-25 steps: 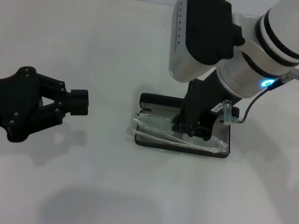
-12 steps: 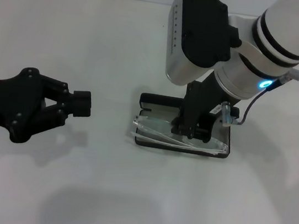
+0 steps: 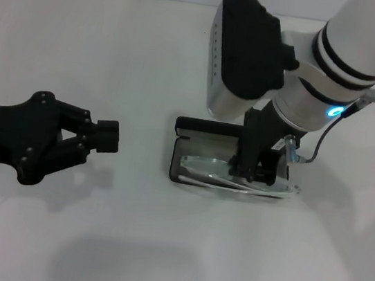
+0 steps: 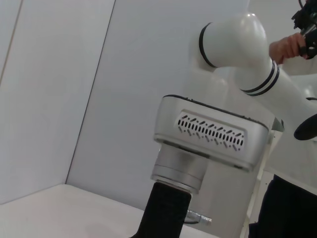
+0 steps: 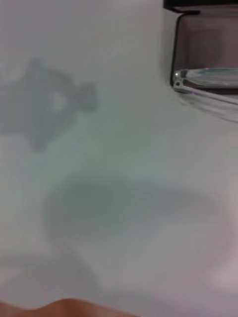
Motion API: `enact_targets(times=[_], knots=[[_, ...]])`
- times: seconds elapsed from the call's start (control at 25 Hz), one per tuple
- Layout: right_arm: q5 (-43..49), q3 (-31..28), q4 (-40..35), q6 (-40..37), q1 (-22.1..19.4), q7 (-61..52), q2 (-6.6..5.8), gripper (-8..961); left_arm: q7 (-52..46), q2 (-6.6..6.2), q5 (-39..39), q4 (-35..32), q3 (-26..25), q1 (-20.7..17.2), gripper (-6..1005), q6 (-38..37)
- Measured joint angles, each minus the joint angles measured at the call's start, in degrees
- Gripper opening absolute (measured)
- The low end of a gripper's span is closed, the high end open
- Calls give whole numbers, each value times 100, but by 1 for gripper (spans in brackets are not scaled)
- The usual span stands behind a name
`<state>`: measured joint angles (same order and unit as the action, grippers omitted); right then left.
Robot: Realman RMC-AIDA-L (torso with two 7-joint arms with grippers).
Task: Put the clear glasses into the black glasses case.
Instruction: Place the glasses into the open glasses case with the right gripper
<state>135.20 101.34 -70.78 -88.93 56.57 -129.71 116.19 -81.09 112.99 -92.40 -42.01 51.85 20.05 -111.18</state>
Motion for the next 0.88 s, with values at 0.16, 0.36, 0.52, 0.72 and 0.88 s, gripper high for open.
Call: enact_targets(times=[0.16, 0.36, 0.52, 0.72, 0.88], knots=[[134, 83, -60, -16, 22, -95, 0, 120, 7, 13, -22, 0, 0, -6, 96, 0], [324, 140, -163, 5, 22, -208, 0, 122, 12, 13, -24, 0, 1, -34, 96, 0], [524, 319, -269, 77, 13, -315, 0, 124, 31, 45, -78, 7, 1, -51, 97, 0], [563, 397, -288, 217, -5, -348, 0, 126, 38, 67, -200, 9, 1, -54, 97, 0], [657, 489, -251, 402, -29, -398, 0, 128, 45, 74, -270, 9, 1, -57, 97, 0]])
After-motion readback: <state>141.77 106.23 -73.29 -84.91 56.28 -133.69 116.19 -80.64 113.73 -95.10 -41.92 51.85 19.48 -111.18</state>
